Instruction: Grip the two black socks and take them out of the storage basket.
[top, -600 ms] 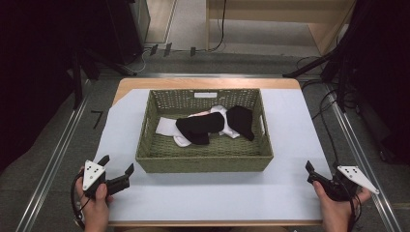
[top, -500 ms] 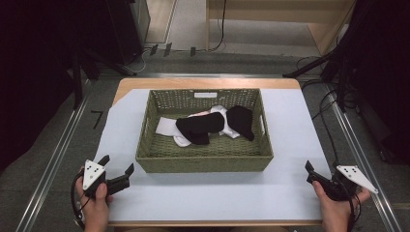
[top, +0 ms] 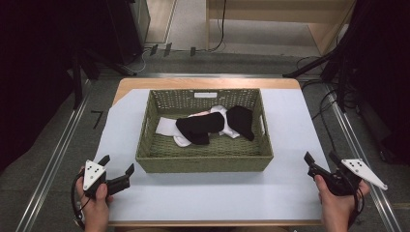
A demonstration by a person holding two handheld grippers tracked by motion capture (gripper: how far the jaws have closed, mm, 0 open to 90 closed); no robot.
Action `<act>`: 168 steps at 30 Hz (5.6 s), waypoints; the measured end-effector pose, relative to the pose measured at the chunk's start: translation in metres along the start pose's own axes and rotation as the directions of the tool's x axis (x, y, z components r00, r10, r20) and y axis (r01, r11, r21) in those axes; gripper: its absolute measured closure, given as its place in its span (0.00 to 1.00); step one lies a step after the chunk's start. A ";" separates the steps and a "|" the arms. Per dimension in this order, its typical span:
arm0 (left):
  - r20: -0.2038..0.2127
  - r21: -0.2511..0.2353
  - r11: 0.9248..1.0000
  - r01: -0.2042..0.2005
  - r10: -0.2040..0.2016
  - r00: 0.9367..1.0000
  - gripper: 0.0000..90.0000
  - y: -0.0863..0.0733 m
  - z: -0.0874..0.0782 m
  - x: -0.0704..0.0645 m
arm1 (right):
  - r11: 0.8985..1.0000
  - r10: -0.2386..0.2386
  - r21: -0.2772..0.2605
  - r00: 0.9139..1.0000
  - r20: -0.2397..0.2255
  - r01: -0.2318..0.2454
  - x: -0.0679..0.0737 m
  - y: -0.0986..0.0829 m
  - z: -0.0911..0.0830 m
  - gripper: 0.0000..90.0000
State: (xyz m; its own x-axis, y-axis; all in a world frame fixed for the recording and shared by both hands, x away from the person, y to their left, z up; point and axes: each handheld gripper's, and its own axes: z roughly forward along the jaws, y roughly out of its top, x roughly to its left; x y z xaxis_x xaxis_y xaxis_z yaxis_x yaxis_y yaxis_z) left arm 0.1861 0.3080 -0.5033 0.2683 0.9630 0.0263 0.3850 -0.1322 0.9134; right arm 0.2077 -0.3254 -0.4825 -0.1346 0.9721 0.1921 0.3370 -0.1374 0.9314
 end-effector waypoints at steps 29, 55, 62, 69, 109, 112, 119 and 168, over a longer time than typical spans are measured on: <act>0.008 0.009 1.000 0.000 0.000 1.000 0.10 0.000 0.000 0.001 | 0.998 -0.060 -0.028 0.989 -0.131 0.057 0.093 0.072 0.053 0.28; 0.012 0.012 1.000 0.006 -0.007 1.000 0.10 0.001 0.001 0.001 | 0.995 -0.086 0.046 0.988 -0.131 0.093 0.155 0.093 0.125 0.54; 0.012 0.015 1.000 0.006 -0.006 1.000 0.10 0.001 0.001 0.001 | 0.994 -0.088 0.046 0.985 -0.148 0.096 0.162 0.081 0.151 0.63; 0.011 0.016 1.000 0.005 -0.005 1.000 0.10 0.001 0.001 0.001 | 0.978 -0.168 0.109 0.979 -0.112 0.180 0.177 0.072 0.167 0.62; 0.018 0.014 1.000 0.005 -0.005 1.000 0.10 0.001 0.001 0.001 | 0.898 -0.063 0.418 0.980 -0.188 0.138 0.194 0.046 0.208 0.98; 0.018 0.012 1.000 0.005 -0.005 1.000 0.10 0.000 0.001 0.001 | 0.941 -0.069 0.316 0.981 -0.179 0.124 0.193 0.055 0.198 0.98; 0.017 0.012 1.000 0.005 -0.005 1.000 0.10 0.000 0.001 0.001 | 0.986 -0.044 0.151 0.983 -0.177 0.071 0.189 0.066 0.184 0.99; 0.012 0.011 1.000 0.004 -0.004 1.000 0.10 0.000 0.001 0.000 | 0.936 -0.124 -0.340 0.989 -0.079 0.090 0.101 0.112 0.100 0.99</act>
State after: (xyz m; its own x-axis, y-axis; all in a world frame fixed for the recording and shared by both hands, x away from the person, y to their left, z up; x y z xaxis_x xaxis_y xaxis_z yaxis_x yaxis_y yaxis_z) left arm 0.1876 0.3080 -0.5034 0.2771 0.9607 0.0178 0.3961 -0.1311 0.9088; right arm 0.3250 -0.2233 -0.3892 -0.2482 0.9636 0.0991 -0.0131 -0.1057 0.9943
